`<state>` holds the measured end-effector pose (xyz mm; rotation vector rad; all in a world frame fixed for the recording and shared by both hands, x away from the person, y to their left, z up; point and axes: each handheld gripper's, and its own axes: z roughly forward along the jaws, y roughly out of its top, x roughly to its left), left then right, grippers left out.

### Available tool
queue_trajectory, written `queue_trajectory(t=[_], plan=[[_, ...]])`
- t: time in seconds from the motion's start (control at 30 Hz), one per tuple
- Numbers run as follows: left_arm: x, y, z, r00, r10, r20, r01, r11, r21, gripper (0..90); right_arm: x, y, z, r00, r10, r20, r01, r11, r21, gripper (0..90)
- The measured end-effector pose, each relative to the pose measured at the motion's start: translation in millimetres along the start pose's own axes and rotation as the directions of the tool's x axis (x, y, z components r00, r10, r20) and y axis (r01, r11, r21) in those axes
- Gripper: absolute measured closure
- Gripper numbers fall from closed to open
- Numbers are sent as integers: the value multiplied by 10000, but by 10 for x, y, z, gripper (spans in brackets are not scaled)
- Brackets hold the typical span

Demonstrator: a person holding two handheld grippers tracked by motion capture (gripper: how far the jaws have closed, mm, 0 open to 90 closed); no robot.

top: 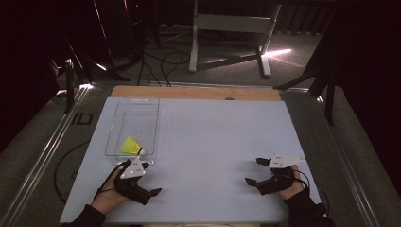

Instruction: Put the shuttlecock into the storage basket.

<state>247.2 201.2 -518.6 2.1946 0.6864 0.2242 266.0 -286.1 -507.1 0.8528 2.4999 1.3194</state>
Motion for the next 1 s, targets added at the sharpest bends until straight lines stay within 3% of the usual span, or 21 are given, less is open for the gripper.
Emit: queue_trajectory(t=[0.2, 0.43, 0.6, 0.7, 0.87, 1.0], plan=[[2, -72, -69, 9983, -310, -485, 301, 9994, -198, 3, -4, -16, -20, 10000, 30, 69, -29, 9999, -133, 95], [4, -159, -138, 9893, -663, -1296, 611, 9972, -441, 4, -18, -34, -28, 9999, -23, 170, 27, 9998, -199, 96], [0, -221, -129, 9856, -836, -1473, 761, 9956, -554, 3, -20, -32, -25, 9999, -17, 170, 21, 9997, -254, 95], [1, -231, -135, 9853, -947, -1419, 834, 9930, -840, 3, -24, -31, -22, 9999, -22, 157, 27, 9995, -316, 95], [7, -246, -143, 9792, -1117, -1691, 908, 9877, -1269, 3, -29, -37, -10, 9998, -19, 181, 24, 9996, -295, 96], [14, -254, -147, 9772, -1196, -1755, 956, 9856, -1395, 3, -27, -39, -3, 9999, 5, 158, 0, 9996, -292, 96]])
